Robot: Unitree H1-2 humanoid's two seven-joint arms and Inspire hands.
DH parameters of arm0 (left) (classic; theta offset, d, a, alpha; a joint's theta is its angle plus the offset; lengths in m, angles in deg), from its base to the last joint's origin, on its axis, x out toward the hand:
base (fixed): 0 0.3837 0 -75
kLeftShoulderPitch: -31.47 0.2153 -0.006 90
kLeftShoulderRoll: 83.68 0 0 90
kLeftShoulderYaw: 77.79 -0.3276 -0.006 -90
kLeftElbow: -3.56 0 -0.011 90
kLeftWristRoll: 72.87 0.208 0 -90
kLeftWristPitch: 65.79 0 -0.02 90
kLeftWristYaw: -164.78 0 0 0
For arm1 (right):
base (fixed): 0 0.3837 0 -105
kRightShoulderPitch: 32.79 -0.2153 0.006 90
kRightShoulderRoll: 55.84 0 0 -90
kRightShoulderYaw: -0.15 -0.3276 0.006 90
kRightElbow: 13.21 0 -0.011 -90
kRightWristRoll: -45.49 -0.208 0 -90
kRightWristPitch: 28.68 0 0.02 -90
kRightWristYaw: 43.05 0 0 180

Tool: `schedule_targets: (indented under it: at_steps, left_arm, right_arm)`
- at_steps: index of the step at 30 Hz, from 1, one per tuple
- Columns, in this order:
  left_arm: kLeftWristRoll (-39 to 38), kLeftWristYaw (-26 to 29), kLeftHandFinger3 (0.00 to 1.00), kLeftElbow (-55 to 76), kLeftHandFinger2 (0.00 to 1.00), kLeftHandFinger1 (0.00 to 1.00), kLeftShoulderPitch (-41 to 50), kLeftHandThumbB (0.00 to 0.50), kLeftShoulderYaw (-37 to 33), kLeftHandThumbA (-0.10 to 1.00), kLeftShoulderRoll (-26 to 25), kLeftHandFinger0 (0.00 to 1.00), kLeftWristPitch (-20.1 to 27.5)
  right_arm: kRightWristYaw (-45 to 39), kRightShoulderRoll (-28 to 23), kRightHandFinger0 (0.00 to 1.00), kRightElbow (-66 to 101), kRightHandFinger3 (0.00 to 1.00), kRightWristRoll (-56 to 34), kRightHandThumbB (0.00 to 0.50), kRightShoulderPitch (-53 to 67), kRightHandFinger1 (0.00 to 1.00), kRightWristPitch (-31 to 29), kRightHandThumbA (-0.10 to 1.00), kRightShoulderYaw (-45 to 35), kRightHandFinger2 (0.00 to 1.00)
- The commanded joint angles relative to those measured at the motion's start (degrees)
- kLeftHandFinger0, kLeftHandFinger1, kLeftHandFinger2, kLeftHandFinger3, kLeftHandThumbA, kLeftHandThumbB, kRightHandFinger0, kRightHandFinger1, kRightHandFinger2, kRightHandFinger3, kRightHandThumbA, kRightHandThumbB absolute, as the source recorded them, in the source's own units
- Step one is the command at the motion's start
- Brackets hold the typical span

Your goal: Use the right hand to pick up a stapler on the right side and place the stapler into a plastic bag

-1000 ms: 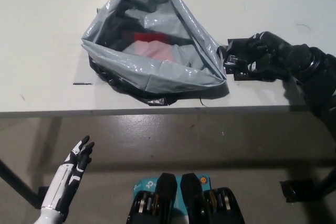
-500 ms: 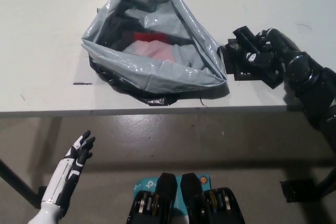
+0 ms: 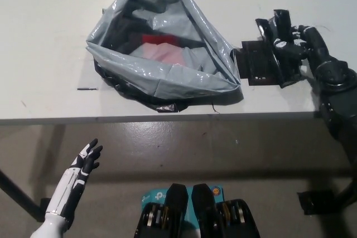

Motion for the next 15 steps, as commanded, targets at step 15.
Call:
schedule_targets:
  at_steps: [15]
  left_arm:
    - [0.65, -0.61, 1.00, 0.72, 1.00, 1.00, -0.42, 0.089, -0.34, 0.99, -0.85, 1.00, 1.50]
  right_arm:
    - [-8.38, 3.71, 0.00, 6.89, 0.46, -21.23, 0.202, -17.29, 0.11, 10.80, 0.20, -20.34, 0.50]
